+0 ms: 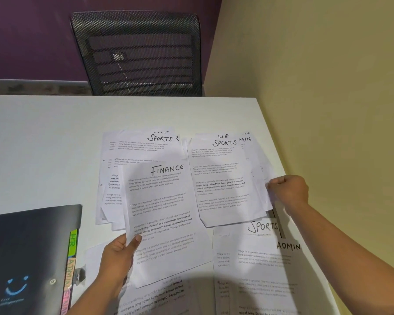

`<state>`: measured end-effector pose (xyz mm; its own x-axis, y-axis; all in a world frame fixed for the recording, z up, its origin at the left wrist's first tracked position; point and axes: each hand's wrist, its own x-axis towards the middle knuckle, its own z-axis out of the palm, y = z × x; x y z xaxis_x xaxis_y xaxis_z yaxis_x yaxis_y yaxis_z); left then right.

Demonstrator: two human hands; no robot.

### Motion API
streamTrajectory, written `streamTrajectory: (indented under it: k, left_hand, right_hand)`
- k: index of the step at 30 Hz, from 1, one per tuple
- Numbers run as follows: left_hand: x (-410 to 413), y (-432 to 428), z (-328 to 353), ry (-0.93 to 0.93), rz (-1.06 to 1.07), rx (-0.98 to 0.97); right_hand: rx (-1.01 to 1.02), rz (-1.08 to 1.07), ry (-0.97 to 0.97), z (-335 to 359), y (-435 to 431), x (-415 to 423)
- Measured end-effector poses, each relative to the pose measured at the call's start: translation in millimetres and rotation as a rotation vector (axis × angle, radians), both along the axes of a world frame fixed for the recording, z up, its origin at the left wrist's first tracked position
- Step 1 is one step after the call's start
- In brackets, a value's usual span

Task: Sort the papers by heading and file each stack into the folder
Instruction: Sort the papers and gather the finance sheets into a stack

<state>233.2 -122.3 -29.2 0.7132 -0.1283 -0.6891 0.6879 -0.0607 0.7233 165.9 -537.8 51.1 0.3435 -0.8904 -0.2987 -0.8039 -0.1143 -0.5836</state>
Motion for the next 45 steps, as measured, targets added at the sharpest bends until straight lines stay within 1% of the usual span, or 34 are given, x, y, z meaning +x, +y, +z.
streamTrajectory:
  k: [4, 8, 10, 12, 14, 16, 19, 22, 24, 26, 28, 30, 32, 33, 35, 39, 40, 41, 43, 45]
  left_hand:
    - [-1, -1, -1, -0.012, -0.012, -0.005]
    - [0, 0, -4, -0.045, -0.016, -0.002]
    - [1, -1, -5, -0.034, -0.010, -0.012]
    - [2, -3, -3, -0.019, -0.005, -0.009]
    - [3, -2, 0, -0.011, -0.008, 0.001]
    - [3, -1, 3, 0.014, 0.003, -0.008]
    - [2, -2, 7, 0.014, 0.024, -0.003]
    - [-2, -3, 22, -0.058, -0.001, 0.054]
    - [-6, -5, 36, -0.074, 0.004, 0.047]
    - [-11, -3, 47, -0.091, -0.004, 0.038]
    - [-17, 0, 55, -0.090, -0.002, 0.022]
    - [-26, 5, 62, -0.074, 0.004, 0.002]
    - [-36, 9, 69, -0.075, -0.010, -0.006]
    - [-43, 11, 73, -0.076, -0.022, -0.019]
    - [-57, 16, 82, -0.056, -0.039, -0.047]
    - [-88, 26, 107, -0.036, -0.095, -0.151]
    - [-95, 28, 111, -0.033, -0.104, -0.180]
    - [-102, 31, 116, -0.030, -0.115, -0.204]
    - [-114, 34, 124, -0.022, -0.146, -0.233]
    - [-124, 36, 131, -0.016, -0.166, -0.271]
  right_hand:
    - [-0.076, -0.012, 0.058, 4, -5, -1]
    - [-0.134, 0.083, 0.135, 13, -13, -5]
    - [-0.222, 0.107, 0.146, 21, -20, -8]
    - [-0.357, 0.126, 0.140, 35, -26, -14]
    - [-0.488, 0.133, 0.068, 52, -30, -20]
    - [-0.576, 0.101, -0.019, 71, -32, -27]
    - [-0.637, 0.025, -0.199, 99, -42, -42]
    - [-0.527, -0.087, -0.414, 117, -41, -62]
    - [-0.413, -0.153, -0.531, 125, -20, -77]
    - [-0.262, -0.176, -0.619, 127, 15, -94]
    - [-0.053, -0.188, -0.675, 127, 57, -108]
    - [0.191, -0.211, -0.684, 122, 98, -124]
    - [0.367, -0.209, -0.647, 114, 136, -141]
    - [0.414, -0.187, -0.606, 109, 152, -149]
    - [0.442, -0.153, -0.517, 99, 178, -166]
    - [0.318, 0.014, -0.340, 85, 210, -190]
    - [0.347, 0.066, -0.335, 83, 213, -193]
    - [0.431, 0.118, -0.349, 82, 216, -194]
    - [0.673, 0.171, -0.434, 85, 219, -191]
    - [0.790, 0.179, -0.473, 86, 216, -186]
